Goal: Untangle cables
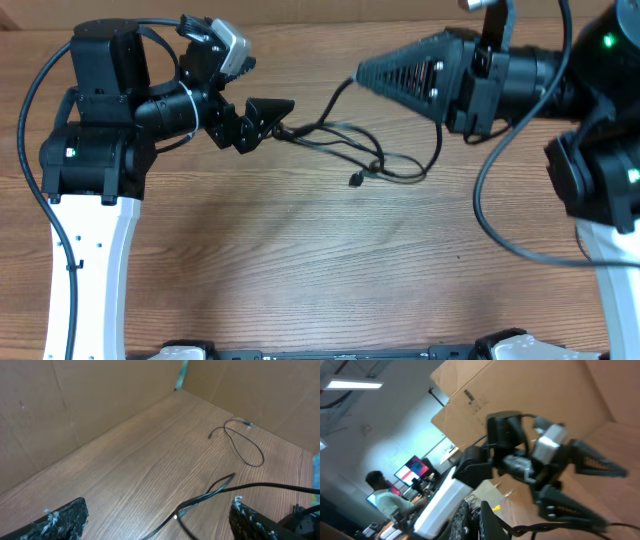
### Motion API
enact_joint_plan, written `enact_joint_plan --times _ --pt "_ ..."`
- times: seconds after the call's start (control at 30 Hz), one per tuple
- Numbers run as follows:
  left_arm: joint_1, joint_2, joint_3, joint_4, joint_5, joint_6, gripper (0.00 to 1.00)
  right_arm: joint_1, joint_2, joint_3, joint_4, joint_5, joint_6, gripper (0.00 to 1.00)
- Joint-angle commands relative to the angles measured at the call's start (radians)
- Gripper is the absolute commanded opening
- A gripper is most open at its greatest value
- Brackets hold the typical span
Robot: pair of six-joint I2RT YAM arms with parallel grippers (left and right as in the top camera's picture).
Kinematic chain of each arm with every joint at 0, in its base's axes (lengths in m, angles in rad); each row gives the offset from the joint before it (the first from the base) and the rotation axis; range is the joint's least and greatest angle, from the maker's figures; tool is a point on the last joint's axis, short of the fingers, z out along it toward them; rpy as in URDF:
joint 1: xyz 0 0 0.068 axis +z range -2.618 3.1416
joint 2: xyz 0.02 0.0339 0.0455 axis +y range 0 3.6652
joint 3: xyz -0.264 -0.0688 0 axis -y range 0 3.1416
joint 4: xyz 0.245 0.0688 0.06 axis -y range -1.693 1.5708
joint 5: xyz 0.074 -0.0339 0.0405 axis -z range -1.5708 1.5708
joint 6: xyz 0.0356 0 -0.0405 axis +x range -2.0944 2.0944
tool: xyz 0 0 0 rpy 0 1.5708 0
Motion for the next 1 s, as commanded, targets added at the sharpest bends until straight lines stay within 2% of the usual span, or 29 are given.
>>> enact_joint_plan --times 0.0,0.17,0.3,0.53,0.67,0.97 --pt "-0.006 -0.009 -0.002 0.005 0.016 -0.022 0.9 -0.043 0.011 0.029 0.021 -0.04 -0.038 0.04" --pt "-0.006 -0.009 -0.002 -0.002 0.016 -0.019 0.9 -0.126 0.016 0.029 0.021 -0.048 -0.037 0.04" --pt "-0.006 -0.009 -0.002 -0.018 0.053 -0.008 0.9 -0.17 0.016 0.029 0.076 -0.09 0.019 0.04" --pt "-0.007 -0.009 -0.002 -0.037 0.167 0.004 0.91 -0.2 0.016 0.029 0.312 -0.115 0.214 0.04" --pt "-0.007 -0.009 -0.002 -0.043 0.205 0.016 0.92 -0.226 0.016 0.029 0.378 -0.121 0.305 0.04" --pt "-0.045 -0.009 -0.002 -0.043 0.201 0.055 0.93 -0.228 0.016 0.029 0.432 -0.144 0.335 0.04"
